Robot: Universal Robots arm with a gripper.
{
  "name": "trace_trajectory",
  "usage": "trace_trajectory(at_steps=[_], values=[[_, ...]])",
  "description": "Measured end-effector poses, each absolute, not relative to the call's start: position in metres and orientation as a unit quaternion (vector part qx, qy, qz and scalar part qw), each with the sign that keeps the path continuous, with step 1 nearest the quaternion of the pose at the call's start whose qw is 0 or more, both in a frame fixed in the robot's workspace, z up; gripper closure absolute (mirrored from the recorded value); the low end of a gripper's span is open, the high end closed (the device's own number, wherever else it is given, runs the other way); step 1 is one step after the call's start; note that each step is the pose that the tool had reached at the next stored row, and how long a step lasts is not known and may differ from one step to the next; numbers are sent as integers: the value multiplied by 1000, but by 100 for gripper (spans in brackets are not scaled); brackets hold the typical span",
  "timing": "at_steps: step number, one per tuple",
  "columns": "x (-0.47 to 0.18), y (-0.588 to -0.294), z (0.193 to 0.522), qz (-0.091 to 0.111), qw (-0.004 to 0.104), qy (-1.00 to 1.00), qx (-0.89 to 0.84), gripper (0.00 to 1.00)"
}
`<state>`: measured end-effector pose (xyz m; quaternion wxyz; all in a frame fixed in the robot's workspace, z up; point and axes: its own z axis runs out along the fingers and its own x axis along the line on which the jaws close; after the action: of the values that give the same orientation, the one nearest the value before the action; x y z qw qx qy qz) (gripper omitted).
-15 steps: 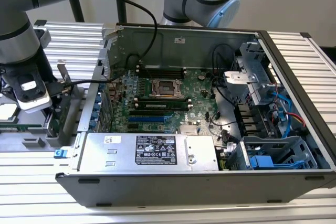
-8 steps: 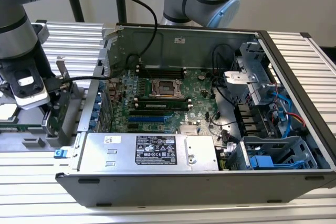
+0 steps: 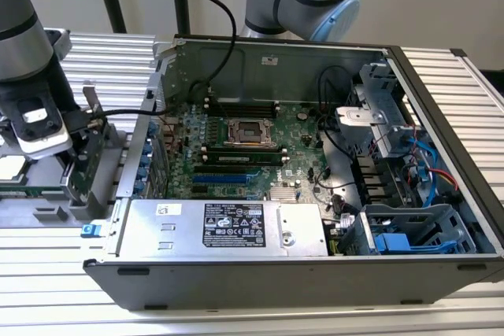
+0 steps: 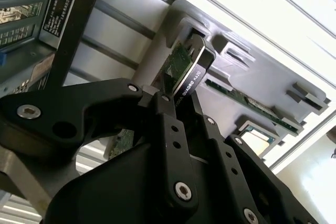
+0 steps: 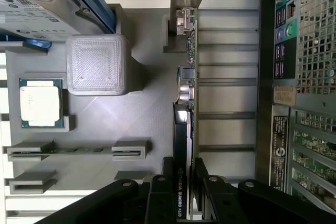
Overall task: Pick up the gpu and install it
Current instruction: 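Pick up the gpu and move the gpu toward the slot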
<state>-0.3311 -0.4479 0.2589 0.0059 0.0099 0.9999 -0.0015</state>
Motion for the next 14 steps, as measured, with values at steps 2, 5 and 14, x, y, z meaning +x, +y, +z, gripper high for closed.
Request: trace_trajectory(at_steps=[2, 5, 14], values=[[-331, -448, 261, -1, 6, 1000, 10, 100], [-331, -448, 264, -2, 6, 1000, 10, 100], [-331, -448, 272, -2, 6, 1000, 10, 100]])
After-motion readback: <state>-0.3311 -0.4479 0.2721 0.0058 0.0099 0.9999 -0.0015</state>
